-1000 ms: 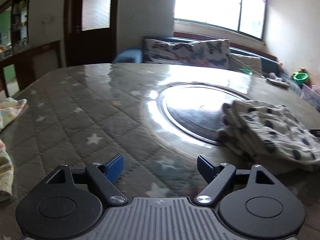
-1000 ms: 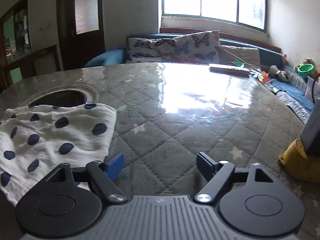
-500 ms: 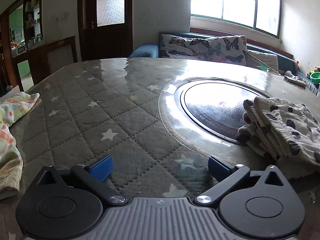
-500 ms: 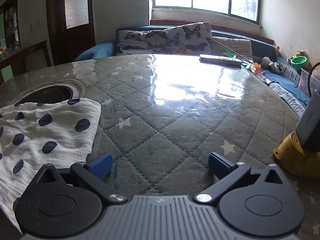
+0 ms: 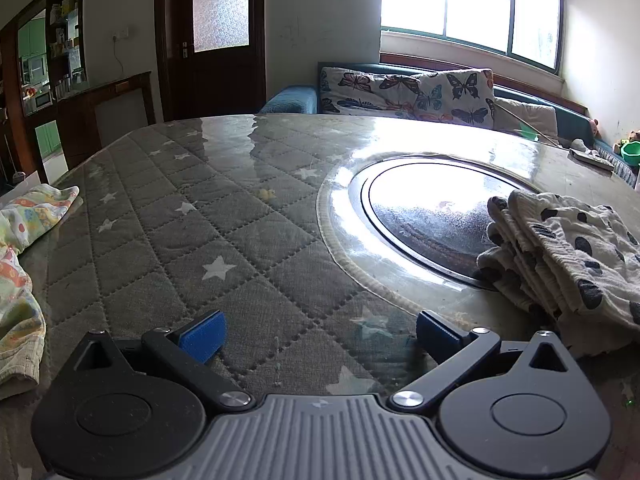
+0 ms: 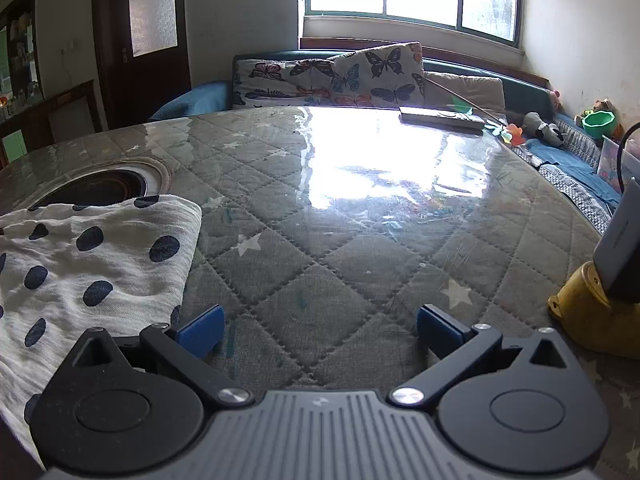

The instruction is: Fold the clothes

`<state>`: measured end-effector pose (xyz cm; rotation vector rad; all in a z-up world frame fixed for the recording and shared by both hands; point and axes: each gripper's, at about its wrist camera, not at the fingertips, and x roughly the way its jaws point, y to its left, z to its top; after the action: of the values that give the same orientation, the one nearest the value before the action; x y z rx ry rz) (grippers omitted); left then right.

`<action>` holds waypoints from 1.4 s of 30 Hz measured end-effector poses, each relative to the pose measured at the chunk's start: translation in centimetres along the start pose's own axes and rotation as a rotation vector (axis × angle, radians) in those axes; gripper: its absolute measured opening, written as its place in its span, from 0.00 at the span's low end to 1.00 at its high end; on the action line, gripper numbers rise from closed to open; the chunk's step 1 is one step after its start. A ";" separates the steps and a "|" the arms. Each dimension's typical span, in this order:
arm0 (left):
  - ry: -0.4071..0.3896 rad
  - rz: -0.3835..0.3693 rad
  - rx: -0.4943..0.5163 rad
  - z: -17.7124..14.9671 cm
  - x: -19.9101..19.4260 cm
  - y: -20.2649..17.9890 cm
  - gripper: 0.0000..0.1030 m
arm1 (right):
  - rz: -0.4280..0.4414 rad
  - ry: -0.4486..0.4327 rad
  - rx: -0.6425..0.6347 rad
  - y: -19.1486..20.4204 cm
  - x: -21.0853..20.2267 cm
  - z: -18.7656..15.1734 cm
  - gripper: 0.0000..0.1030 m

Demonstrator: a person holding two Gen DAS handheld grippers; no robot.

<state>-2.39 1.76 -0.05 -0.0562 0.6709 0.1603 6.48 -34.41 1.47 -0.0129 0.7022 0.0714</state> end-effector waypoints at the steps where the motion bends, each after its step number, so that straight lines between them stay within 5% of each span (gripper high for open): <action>1: 0.000 0.000 0.000 0.0 0.0 0.0 1.00 | 0.000 0.000 0.000 0.0 0.0 0.0 1.00; 42: 0.000 0.000 -0.001 0.0 0.2 -0.2 1.00 | 0.001 -0.004 0.001 0.4 -0.6 -0.4 1.00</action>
<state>-2.15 1.63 -0.18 -0.0569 0.6710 0.1603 5.78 -34.08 1.56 -0.0114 0.6981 0.0719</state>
